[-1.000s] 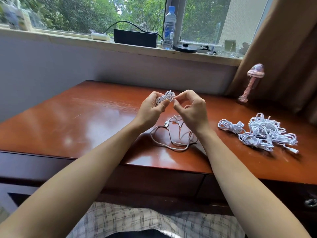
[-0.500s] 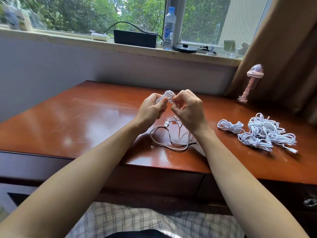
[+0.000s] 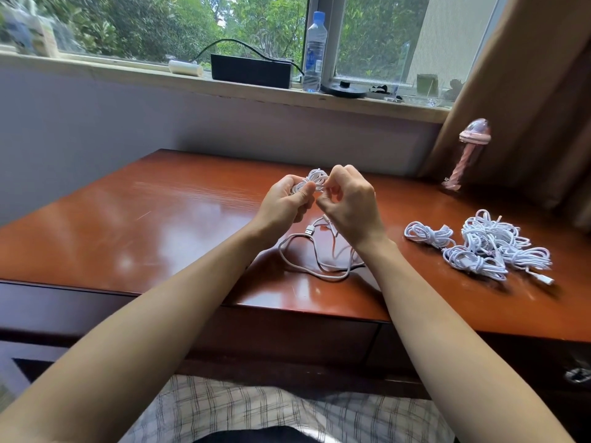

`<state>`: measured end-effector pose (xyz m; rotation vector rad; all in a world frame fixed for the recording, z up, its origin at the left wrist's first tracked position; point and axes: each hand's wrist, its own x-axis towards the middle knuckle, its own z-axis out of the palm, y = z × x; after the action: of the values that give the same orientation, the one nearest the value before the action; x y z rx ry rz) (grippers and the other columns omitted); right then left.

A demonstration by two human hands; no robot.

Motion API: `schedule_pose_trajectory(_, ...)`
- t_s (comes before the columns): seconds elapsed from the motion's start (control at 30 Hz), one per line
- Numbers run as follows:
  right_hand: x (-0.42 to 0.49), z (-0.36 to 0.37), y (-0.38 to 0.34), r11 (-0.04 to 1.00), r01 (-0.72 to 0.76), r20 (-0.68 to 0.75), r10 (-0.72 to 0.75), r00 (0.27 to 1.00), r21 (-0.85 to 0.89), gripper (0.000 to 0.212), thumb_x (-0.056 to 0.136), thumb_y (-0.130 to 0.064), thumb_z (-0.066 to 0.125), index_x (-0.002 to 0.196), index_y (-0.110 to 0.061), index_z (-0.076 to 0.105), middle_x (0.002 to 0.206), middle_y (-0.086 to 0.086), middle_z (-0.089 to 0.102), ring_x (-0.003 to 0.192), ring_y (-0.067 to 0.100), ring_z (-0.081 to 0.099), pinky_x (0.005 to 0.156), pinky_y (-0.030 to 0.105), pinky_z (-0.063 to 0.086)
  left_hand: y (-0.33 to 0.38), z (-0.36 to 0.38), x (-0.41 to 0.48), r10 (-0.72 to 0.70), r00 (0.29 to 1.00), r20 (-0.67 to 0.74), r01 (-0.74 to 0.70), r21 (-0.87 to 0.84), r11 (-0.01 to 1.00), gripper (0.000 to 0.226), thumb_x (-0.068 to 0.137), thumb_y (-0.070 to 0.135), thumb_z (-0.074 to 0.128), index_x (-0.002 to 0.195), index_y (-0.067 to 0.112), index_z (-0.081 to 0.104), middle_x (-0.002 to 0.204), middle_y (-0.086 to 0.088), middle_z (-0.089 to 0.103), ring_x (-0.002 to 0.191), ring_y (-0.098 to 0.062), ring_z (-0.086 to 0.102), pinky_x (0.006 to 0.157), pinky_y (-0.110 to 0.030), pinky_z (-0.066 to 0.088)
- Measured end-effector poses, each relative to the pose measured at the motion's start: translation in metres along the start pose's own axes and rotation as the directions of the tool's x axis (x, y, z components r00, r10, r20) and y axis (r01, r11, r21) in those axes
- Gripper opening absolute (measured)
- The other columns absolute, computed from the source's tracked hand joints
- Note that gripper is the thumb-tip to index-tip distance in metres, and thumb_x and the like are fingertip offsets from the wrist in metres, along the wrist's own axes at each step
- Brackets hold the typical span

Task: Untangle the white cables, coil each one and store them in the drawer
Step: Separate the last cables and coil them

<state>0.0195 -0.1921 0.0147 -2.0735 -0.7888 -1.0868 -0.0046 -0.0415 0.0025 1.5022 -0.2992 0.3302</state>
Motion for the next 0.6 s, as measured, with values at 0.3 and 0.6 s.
schedule_pose_trajectory(0.3, -0.002, 0.002, -0.003, 0.998, -0.055, -0.005, 0.055, 0.998, 0.005, 0.020, 0.084, -0.018, 0.071, 0.076, -0.011, 0.054, 0.077, 0.002, 0.051, 0.064, 0.017, 0.047, 0.062, 0.029, 0.040, -0.004, -0.001, 0.002, 0.086, 0.996, 0.012, -0.087, 0.096, 0.992, 0.009, 0.103, 0.015, 0.057, 0.097, 0.012, 0.052, 0.069, 0.000, 0.054, 0.055, -0.008, 0.045, 0.051, -0.021, 0.037)
schedule_pose_trajectory(0.6, -0.002, -0.001, 0.009, 0.996, -0.002, 0.019, 0.000, 1.000, 0.094, 0.007, 0.080, -0.003, 0.070, 0.081, -0.007, 0.065, 0.077, 0.003, 0.058, 0.063, 0.012, 0.052, 0.064, 0.023, 0.046, -0.007, -0.008, 0.004, 0.098, 0.995, 0.003, -0.097, 0.165, 0.982, 0.012, 0.100, 0.017, 0.061, 0.093, 0.014, 0.052, 0.073, -0.004, 0.056, 0.058, -0.008, 0.048, 0.054, -0.020, 0.039)
